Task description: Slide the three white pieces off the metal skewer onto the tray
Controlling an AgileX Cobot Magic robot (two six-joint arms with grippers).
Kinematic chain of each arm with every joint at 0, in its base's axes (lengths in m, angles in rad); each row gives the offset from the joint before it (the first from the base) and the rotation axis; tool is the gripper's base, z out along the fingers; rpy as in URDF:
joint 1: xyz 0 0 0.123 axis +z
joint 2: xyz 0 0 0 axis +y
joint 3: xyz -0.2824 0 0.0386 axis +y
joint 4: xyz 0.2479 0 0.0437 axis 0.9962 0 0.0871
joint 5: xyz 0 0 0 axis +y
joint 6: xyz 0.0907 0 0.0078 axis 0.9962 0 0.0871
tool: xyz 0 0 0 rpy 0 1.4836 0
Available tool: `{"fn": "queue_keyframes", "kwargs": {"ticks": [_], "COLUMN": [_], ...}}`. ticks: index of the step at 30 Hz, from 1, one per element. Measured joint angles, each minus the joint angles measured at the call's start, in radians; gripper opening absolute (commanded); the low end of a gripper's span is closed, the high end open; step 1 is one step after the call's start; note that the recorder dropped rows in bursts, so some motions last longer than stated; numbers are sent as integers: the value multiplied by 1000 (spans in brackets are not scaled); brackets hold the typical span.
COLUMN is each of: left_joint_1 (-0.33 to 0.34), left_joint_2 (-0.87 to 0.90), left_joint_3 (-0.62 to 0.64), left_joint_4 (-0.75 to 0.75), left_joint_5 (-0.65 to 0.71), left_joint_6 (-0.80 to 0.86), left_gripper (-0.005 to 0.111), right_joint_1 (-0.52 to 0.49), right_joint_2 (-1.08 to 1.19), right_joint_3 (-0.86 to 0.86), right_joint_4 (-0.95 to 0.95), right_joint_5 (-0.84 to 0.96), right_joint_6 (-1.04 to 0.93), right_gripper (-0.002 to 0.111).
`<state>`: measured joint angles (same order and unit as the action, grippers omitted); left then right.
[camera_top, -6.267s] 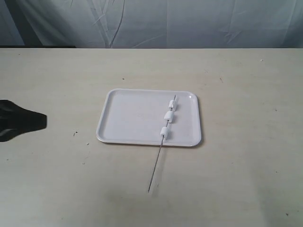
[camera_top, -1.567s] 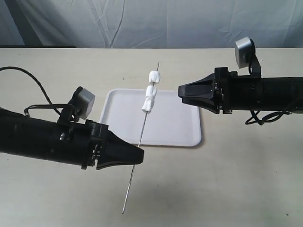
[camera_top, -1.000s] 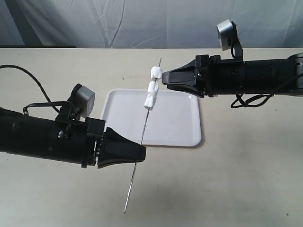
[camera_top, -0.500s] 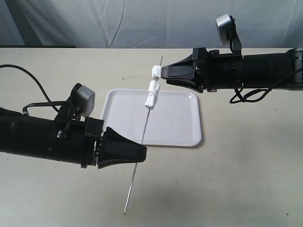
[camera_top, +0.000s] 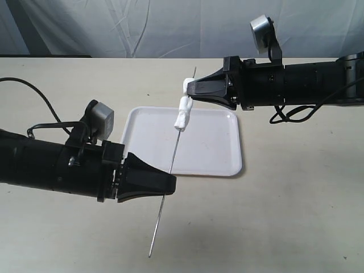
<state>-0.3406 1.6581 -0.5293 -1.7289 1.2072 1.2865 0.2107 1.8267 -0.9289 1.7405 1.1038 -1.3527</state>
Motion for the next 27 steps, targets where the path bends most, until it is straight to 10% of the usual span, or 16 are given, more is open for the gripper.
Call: {"fn": "queue_keyframes", "kwargs": {"ticks": [27], "left_joint_1": [0], "left_joint_2": [-2], "left_joint_3": [1], "left_joint_4": [-17], "left_joint_5": [-32], "left_joint_6": [-35], "left_gripper": [0], "right_joint_1": [4], "right_joint_2": [0], "right_joint_3": [-168], "right_joint_4": [-8], "right_joint_5": [-320], "right_joint_6": [66], "right_gripper": [14]}}
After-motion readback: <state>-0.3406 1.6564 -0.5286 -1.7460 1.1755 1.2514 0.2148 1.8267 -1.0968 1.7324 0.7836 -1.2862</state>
